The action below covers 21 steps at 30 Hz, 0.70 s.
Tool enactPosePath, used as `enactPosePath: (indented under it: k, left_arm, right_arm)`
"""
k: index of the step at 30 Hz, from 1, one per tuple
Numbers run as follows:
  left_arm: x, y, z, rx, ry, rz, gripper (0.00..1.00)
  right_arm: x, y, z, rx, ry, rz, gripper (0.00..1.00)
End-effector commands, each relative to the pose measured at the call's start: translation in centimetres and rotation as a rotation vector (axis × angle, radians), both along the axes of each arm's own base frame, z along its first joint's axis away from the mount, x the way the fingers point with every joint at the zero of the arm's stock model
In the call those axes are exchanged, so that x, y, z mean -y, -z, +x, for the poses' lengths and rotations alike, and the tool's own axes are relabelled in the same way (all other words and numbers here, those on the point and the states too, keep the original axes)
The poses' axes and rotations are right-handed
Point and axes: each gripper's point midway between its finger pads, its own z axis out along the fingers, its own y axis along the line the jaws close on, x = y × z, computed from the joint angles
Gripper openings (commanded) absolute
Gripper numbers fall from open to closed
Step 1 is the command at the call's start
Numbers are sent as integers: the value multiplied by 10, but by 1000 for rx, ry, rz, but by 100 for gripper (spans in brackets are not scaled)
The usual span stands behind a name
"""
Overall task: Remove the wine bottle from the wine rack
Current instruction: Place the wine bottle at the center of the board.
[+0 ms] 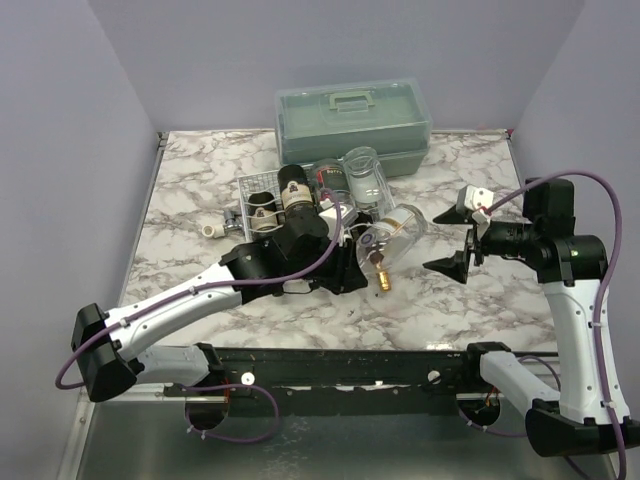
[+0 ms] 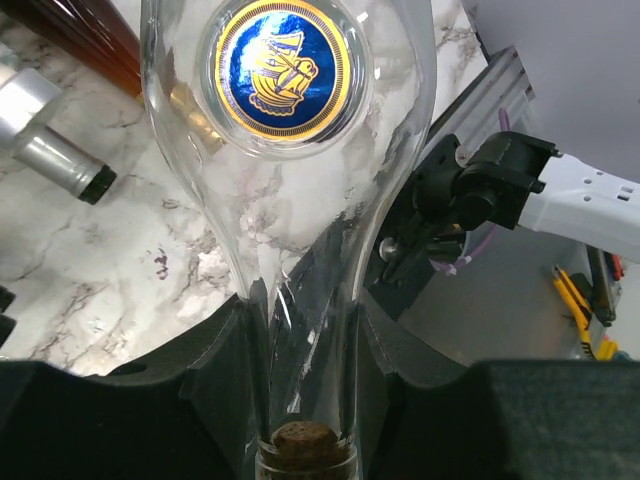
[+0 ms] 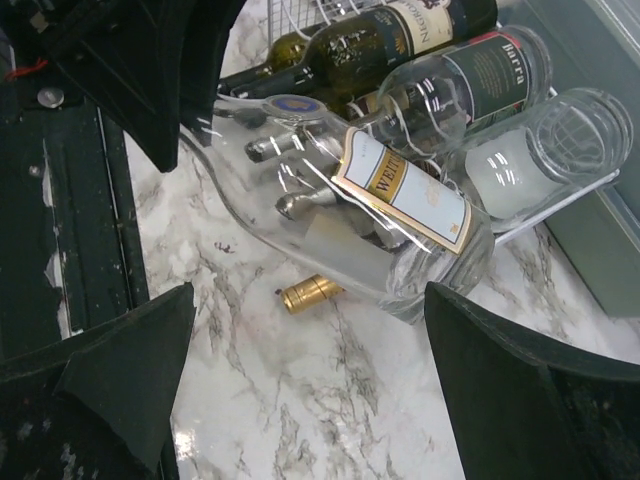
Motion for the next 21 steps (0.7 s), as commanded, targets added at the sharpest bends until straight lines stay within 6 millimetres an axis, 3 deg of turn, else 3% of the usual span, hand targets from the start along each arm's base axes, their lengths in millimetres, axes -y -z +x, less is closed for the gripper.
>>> enactPosePath:
  k: [1, 5, 10, 21]
  left_arm:
    - [34, -107, -3, 103, 81, -325, 0]
    - [41, -104, -14, 31, 121, -316, 0]
    - [50, -97, -22, -57, 152, -292, 0]
    - [74, -78, -25, -171, 175, -229, 0]
  right_arm:
    - [5, 24, -22, 61, -109, -102, 100]
    - [4, 43, -37, 147, -243, -153, 100]
    - [6, 64, -31, 198, -303, -198, 100]
    - [-1, 76, -24, 245, -365, -164, 100]
